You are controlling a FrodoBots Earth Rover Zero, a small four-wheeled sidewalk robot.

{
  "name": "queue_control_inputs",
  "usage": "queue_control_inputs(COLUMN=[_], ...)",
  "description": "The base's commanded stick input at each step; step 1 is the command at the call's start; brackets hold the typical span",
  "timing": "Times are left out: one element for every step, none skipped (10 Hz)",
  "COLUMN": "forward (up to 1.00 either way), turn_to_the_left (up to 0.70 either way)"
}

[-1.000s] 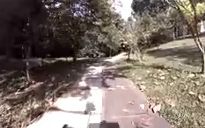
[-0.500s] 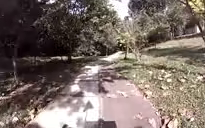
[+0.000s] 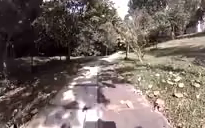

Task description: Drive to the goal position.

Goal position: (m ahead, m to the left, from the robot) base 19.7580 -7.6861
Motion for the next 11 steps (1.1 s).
queue_control_inputs(forward=[0.7,0.7,0.7,0.7,0.7,0.7,0.7,0.7,0.7,0.7,0.7], turn_to_the_left=[0.0,0.0,0.0,0.0,0.0,0.0,0.0,0.0,0.0,0.0,0.0])
